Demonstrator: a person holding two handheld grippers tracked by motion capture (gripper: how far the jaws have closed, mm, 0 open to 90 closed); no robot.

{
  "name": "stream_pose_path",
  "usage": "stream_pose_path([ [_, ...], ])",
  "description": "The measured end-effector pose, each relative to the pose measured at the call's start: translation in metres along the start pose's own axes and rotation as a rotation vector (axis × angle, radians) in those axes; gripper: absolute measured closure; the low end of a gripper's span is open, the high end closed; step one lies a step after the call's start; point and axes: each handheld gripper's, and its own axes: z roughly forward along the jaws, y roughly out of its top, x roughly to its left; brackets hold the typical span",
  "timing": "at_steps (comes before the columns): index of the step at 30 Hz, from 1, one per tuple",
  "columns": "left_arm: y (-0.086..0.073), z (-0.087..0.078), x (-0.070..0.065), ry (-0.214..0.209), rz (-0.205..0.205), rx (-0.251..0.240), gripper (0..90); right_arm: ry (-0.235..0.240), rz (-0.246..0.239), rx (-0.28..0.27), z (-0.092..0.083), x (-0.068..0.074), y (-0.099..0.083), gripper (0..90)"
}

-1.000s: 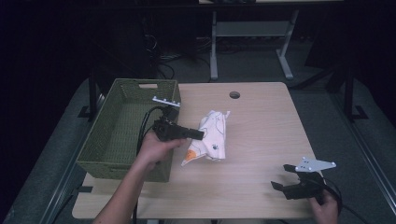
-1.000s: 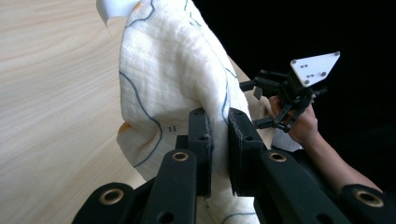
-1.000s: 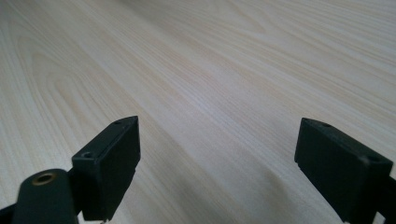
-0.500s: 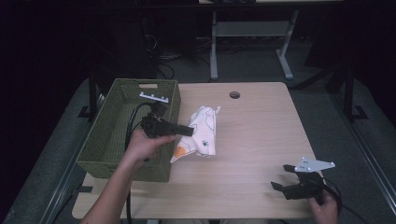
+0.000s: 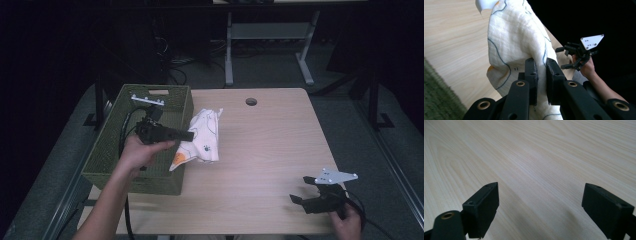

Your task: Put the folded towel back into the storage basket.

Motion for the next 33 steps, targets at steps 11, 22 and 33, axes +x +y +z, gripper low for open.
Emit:
stream_pose_path([
  [11, -0.003, -0.020, 0.011, 0.020, -0.013, -0.025, 82.1, -0.003, -0.001, 0.004, 0.001, 0.001, 0.000, 13.8],
  [22, -0.007, -0.043, 0.026, 0.043, -0.044, -0.050, 82.1, -0.011, 0.006, 0.012, 0.001, 0.000, 0.000, 13.8],
  [33, -0.012, -0.061, 0.039, 0.061, -0.064, -0.067, 82.1, -0.018, 0.014, 0.018, 0.003, -0.002, -0.001, 13.8],
])
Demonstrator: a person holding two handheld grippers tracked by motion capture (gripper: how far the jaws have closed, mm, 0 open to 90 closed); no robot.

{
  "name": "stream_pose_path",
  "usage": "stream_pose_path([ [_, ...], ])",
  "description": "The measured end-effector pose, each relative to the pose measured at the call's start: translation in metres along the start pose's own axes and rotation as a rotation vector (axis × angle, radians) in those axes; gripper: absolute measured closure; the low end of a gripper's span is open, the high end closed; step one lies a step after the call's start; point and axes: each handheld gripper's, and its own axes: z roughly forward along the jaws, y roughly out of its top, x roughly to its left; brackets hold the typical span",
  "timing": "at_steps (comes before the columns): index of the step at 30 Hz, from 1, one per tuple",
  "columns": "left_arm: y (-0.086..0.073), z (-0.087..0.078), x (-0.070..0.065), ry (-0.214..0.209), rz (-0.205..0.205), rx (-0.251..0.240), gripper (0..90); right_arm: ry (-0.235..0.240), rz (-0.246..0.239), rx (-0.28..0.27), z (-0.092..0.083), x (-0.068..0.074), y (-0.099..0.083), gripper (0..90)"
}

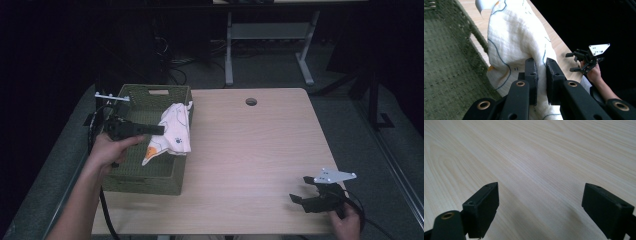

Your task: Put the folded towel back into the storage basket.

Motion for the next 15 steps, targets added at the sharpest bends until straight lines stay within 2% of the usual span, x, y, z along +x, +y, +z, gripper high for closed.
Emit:
stream_pose_path([
  [7, -0.002, -0.010, 0.009, 0.007, -0.009, 0.002, 82.1, -0.010, 0.009, 0.004, 0.000, -0.001, 0.000, 13.8],
  [15, -0.009, -0.023, 0.028, 0.031, -0.032, -0.002, 82.1, -0.019, 0.012, 0.011, 0.001, 0.000, 0.000, 13.8],
])
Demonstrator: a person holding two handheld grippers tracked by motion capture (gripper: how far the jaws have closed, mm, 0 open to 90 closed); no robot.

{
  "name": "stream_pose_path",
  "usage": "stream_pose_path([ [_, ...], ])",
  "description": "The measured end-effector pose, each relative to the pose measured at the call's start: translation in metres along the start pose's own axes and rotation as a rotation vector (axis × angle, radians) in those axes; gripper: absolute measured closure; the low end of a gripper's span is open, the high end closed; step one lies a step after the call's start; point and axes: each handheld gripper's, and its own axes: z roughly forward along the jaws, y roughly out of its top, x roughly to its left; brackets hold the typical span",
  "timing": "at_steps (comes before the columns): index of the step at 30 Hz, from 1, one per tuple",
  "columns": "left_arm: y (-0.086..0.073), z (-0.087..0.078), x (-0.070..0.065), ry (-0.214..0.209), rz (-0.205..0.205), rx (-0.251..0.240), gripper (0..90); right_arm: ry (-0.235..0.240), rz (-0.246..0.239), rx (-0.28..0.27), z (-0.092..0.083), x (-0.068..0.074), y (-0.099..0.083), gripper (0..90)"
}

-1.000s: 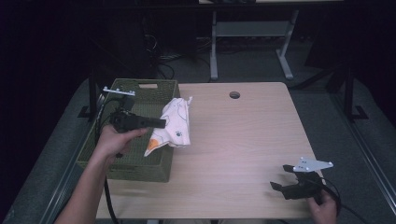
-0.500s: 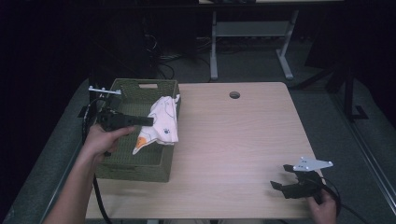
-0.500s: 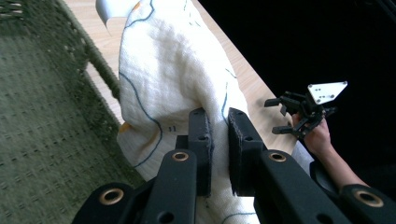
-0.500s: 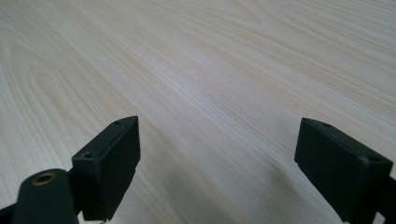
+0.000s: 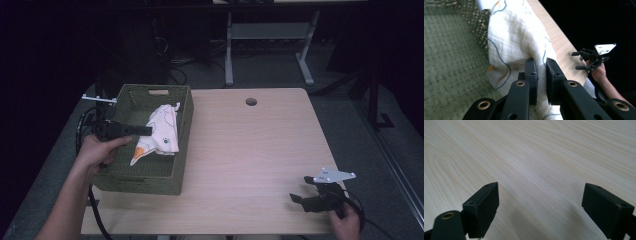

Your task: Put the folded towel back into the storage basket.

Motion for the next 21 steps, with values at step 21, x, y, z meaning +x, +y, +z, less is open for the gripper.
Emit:
stream_pose_path([
  [21, -0.004, -0.010, 0.039, 0.077, -0.007, 0.037, 82.0, -0.006, 0.010, 0.014, 0.003, -0.001, 0.000, 13.8],
])
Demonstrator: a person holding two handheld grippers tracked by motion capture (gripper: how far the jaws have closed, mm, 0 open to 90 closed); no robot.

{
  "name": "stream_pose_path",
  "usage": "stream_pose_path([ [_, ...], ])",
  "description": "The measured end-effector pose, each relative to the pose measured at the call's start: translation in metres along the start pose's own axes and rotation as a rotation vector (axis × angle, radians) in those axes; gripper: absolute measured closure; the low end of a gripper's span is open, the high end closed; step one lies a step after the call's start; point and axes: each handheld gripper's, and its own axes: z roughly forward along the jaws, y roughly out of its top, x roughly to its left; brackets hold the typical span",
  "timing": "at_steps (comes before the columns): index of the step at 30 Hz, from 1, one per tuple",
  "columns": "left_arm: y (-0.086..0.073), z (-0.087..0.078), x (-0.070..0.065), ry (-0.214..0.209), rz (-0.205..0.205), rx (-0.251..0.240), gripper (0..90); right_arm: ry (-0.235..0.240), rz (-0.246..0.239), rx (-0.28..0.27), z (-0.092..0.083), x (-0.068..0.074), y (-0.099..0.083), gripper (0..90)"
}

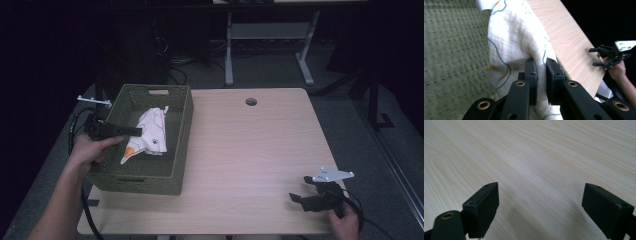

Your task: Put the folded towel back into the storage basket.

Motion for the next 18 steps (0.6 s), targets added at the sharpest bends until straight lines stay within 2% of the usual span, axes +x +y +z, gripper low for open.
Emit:
stream_pose_path([
  [6, -0.002, 0.000, 0.008, 0.028, 0.014, 0.030, 82.0, 0.001, 0.000, 0.007, 0.001, 0.001, 0.000, 13.8],
  [14, -0.002, 0.010, 0.026, 0.051, 0.031, 0.092, 81.9, -0.003, 0.007, 0.020, 0.004, 0.001, 0.000, 13.8],
  [15, -0.002, 0.011, 0.027, 0.051, 0.037, 0.097, 81.9, -0.003, 0.009, 0.020, 0.005, 0.001, 0.000, 13.8],
  [16, 0.000, 0.014, 0.030, 0.058, 0.065, 0.112, 81.8, -0.001, 0.010, 0.022, 0.005, 0.000, 0.000, 13.7],
  [17, 0.000, 0.014, 0.030, 0.058, 0.065, 0.112, 80.9, -0.001, 0.011, 0.023, 0.005, 0.000, 0.000, 13.8],
  [18, 0.002, 0.016, 0.032, 0.089, 0.105, 0.131, 80.9, -0.001, 0.011, 0.023, 0.005, 0.000, 0.000, 13.8],
])
